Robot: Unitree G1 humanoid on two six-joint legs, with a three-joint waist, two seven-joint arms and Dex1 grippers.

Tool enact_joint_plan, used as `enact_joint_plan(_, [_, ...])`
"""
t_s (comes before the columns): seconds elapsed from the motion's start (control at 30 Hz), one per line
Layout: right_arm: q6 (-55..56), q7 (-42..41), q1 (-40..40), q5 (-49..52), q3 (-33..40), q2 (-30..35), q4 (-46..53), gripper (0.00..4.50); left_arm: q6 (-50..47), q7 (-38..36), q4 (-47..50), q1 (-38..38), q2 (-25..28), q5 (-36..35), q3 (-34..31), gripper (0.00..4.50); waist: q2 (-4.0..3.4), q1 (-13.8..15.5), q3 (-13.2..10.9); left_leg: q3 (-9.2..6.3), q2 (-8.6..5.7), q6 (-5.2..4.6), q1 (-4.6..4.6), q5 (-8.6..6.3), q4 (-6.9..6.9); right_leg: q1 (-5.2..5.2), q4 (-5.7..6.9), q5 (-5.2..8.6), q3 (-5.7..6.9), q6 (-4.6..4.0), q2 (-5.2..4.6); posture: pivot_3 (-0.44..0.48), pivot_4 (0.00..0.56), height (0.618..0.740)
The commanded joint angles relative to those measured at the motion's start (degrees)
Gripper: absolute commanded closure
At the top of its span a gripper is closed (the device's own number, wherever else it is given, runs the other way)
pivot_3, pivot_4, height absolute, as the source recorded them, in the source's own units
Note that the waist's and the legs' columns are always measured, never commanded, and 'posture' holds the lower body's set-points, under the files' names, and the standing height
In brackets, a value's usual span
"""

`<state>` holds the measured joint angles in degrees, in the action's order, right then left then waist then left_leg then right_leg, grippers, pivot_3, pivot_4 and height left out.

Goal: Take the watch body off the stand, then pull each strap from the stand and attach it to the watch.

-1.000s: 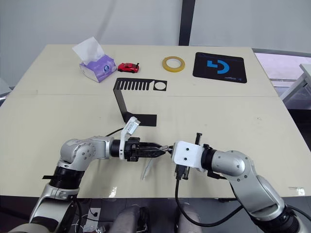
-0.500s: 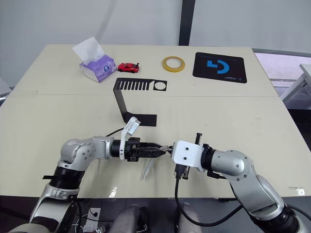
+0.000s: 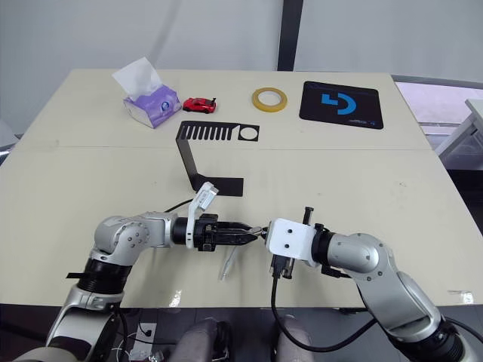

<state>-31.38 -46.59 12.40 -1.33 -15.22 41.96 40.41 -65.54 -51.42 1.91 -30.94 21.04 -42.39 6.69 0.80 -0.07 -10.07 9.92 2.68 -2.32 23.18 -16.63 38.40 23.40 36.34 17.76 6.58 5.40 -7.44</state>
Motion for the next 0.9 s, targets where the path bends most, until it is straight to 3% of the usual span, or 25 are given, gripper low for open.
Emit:
enact_joint_plan(0.03, [1.18, 0.2, 1.49, 0.84, -1.22, -1.54, 3.27, 4.5, -0.17, -1.16, 4.62, -0.18, -2.8, -2.2, 3.18, 2.75, 0.0, 0.0, 0.0, 0.0, 0.0, 0.0, 0.0, 0.0, 0.0, 0.0, 0.0, 0.0, 0.0, 0.0, 0.0, 0.0, 0.15, 0.74])
enact_joint_plan(0.9, [1.63, -0.1, 1.12, 0.79, -1.09, -1.44, 2.87, 4.5, 0.23, -1.48, 4.18, -0.13, -2.55, -1.85, 3.37, 2.75, 0.0, 0.0, 0.0, 0.0, 0.0, 0.0, 0.0, 0.0, -0.01, 0.0, -0.02, 0.0, 0.01, 0.0, -0.01, 0.0, 0.15, 0.74])
